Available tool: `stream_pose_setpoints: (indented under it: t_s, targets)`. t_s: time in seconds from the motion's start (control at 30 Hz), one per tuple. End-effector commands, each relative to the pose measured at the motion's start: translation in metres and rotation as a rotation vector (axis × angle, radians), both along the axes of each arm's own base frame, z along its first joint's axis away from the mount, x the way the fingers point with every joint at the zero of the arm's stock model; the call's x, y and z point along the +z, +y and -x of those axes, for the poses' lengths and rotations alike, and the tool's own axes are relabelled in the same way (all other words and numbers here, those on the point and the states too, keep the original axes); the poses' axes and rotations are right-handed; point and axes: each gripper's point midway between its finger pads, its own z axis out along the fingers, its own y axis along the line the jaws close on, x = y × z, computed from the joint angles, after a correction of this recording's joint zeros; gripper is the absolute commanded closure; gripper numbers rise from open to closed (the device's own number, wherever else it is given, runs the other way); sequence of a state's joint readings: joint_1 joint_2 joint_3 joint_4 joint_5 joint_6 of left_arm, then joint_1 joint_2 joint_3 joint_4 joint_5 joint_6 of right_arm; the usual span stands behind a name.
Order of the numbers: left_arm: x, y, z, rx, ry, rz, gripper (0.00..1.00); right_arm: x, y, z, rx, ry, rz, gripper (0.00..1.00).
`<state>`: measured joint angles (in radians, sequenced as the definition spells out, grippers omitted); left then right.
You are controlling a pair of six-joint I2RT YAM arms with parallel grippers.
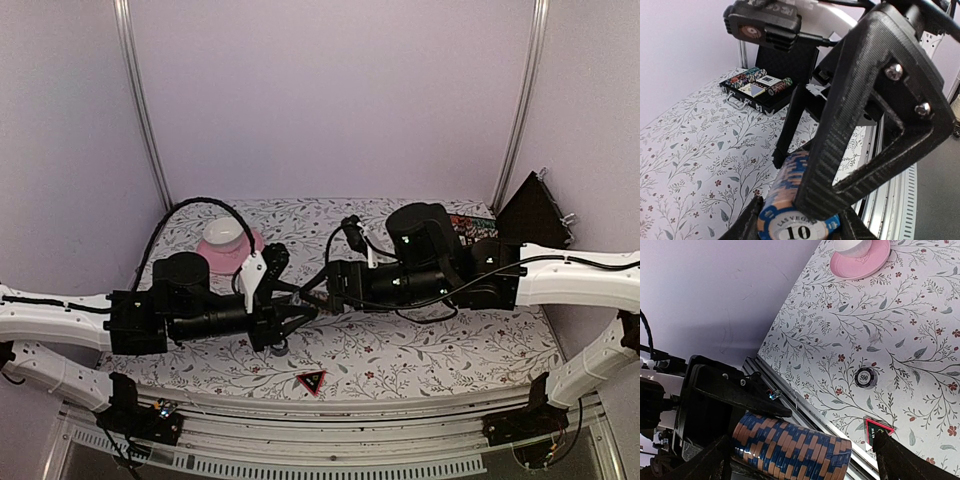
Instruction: Pack up texas hold em set
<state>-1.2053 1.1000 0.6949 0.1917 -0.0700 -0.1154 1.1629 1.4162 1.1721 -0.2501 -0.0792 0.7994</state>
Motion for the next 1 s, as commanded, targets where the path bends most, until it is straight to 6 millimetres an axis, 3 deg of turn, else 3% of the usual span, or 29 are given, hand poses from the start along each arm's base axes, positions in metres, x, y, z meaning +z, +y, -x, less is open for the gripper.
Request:
stream_pose_setpoints:
  t_s: [0.0,0.03,0.53,0.97]
  targets:
    - [0.038,-0.004,0.002,0.008,-0.072,0.114,1.0,0.009,0.003,0.0,-0.024,0.01,-0.003,0.01]
    - [0.038,-0.004,0.001,0.011,-0.072,0.111,1.0,0.016,0.006,0.001,-0.019,0.007,-0.016,0.0]
    - [0.03,-0.01,0.001,0.037,-0.089,0.081,1.0,0.012,0.023,0.005,0.008,0.018,0.0,0.25]
    - [0.032,-0.012,0.002,0.047,-0.114,0.082,1.0,-0.006,0.021,0.008,0.008,0.053,0.053,0.17]
